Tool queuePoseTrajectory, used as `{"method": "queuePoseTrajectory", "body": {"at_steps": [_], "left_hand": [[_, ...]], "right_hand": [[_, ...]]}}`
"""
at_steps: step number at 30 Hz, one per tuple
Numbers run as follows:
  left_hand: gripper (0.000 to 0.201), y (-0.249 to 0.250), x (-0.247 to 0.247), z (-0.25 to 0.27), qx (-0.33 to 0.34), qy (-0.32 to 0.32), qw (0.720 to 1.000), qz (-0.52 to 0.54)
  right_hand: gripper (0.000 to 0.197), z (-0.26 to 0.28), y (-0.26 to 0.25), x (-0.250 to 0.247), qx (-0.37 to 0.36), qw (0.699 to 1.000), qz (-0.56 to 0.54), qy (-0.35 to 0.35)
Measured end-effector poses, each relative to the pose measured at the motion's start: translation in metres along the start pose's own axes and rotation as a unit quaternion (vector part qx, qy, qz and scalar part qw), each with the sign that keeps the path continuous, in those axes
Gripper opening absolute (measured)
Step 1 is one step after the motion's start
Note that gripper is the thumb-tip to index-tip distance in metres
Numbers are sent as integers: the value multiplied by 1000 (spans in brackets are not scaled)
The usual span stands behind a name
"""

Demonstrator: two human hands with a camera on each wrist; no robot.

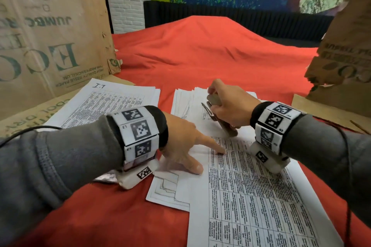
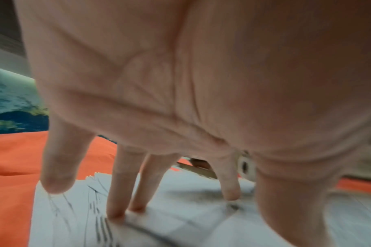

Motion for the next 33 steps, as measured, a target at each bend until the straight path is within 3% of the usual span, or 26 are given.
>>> {"method": "queuePoseTrajectory", "body": {"at_steps": [3, 6, 8, 11, 16, 21, 23, 26, 29, 33], "left_hand": [[53, -11, -19, -4, -39, 103, 992, 66], [52, -16, -34, -21, -118, 257, 949, 143], [55, -10, -36, -37, -137, 292, 923, 209], [51, 9, -37, -55, -103, 310, 899, 291], [19, 35, -46, -72, -56, 339, 862, 373], [11, 45, -58, -80, -80, 328, 811, 478], [9, 44, -61, -83, -96, 328, 793, 504], [8, 39, -60, -83, -95, 329, 783, 519], [7, 48, -54, -79, -42, 305, 780, 544], [5, 68, -47, -75, 23, 276, 771, 574]], "right_hand": [[28, 18, 14, -17, 3, 998, -51, 25], [32, 39, 25, -33, -1, 996, -73, 46], [34, 52, 28, -42, -6, 995, -70, 69], [36, 68, 31, -54, -14, 993, -63, 99], [38, 92, 36, -68, -7, 993, -15, 118], [34, 111, 52, -73, -7, 992, 2, 127], [33, 115, 63, -74, 2, 994, 27, 105], [27, 118, 87, -76, 71, 996, 57, 27], [25, 123, 111, -74, 124, 989, 61, -55], [31, 125, 121, -67, 125, 983, 94, -94]]}}
Point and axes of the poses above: each hand's wrist, its own z-axis away from the middle knuckle, its own x-axis out of the palm, y = z × x, the point moved 2 cm from there along -z, towards the middle knuckle, and after that the axes turned 9 degrees about y, right-handed, at the moved point
